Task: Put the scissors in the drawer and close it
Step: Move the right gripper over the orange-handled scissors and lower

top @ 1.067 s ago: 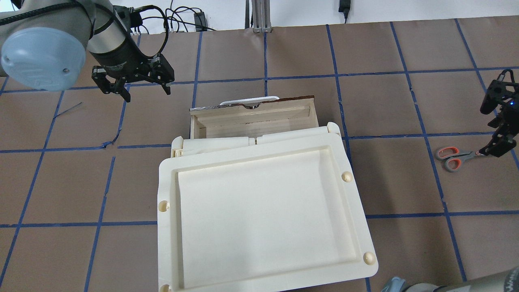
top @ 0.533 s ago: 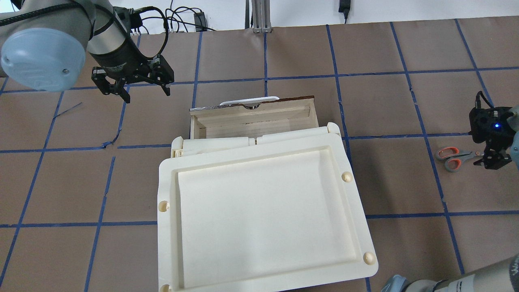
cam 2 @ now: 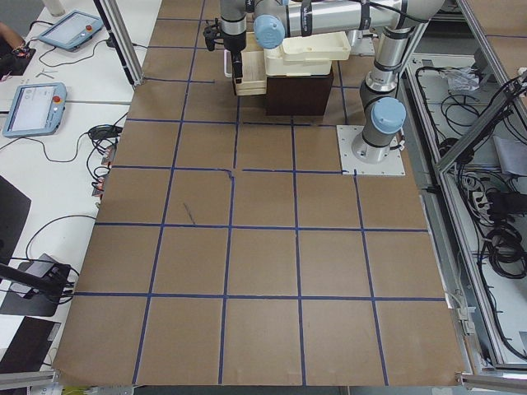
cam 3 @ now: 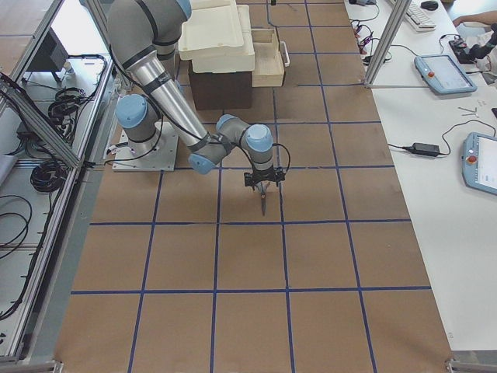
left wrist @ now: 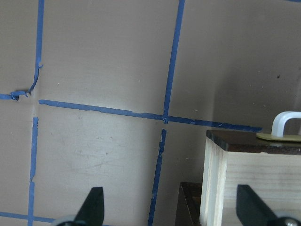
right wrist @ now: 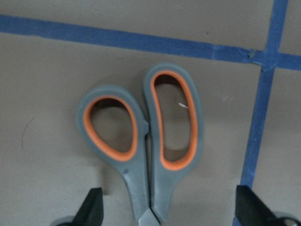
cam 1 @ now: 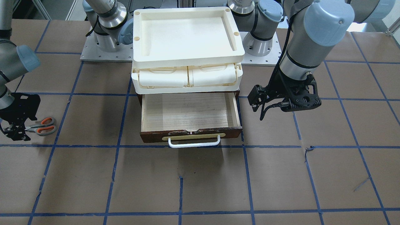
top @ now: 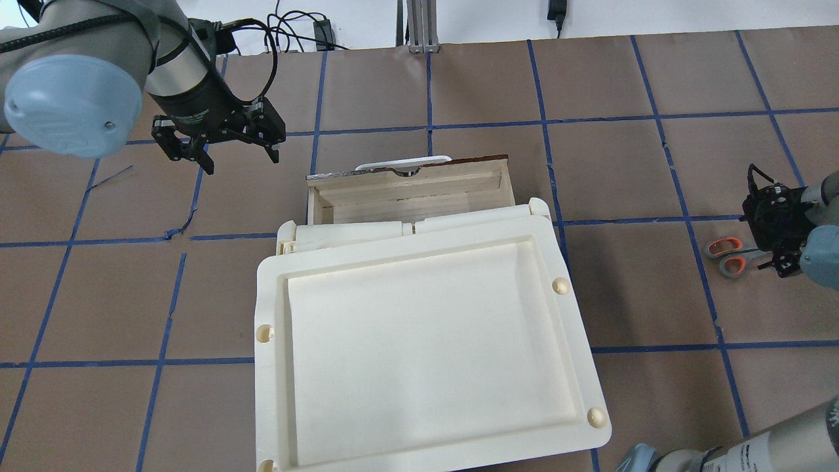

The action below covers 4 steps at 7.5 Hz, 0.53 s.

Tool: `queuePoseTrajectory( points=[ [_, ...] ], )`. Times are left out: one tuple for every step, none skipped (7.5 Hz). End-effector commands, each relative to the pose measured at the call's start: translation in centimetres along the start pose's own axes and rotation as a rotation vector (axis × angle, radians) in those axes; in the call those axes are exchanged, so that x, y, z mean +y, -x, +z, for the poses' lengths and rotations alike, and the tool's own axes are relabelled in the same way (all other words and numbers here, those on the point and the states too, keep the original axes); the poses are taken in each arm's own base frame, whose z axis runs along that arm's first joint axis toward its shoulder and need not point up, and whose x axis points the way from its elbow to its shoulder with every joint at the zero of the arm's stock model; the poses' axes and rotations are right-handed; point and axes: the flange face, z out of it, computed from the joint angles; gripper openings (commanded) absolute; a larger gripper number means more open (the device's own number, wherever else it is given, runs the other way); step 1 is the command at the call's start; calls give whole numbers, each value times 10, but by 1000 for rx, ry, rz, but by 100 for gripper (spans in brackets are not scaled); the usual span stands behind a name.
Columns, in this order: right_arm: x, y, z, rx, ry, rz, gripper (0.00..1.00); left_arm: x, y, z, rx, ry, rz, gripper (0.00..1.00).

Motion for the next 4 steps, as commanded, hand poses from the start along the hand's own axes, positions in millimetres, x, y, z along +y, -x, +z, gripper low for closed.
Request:
queuePoseTrajectory(
  points=[
    [3, 0, 6, -18, 7, -25, 95, 3, 0, 2, -1, 4, 2, 100],
    [4, 1, 6, -19, 8, -23, 94, 3, 1, 2, -1, 5, 0, 100],
    [4, 2, 6, -30, 16, -29, 83, 3, 1, 2, -1, 4, 0, 100],
    [6, 3, 5, -46, 33, -34, 65, 4, 0, 2, -1, 4, 3, 100]
  ],
)
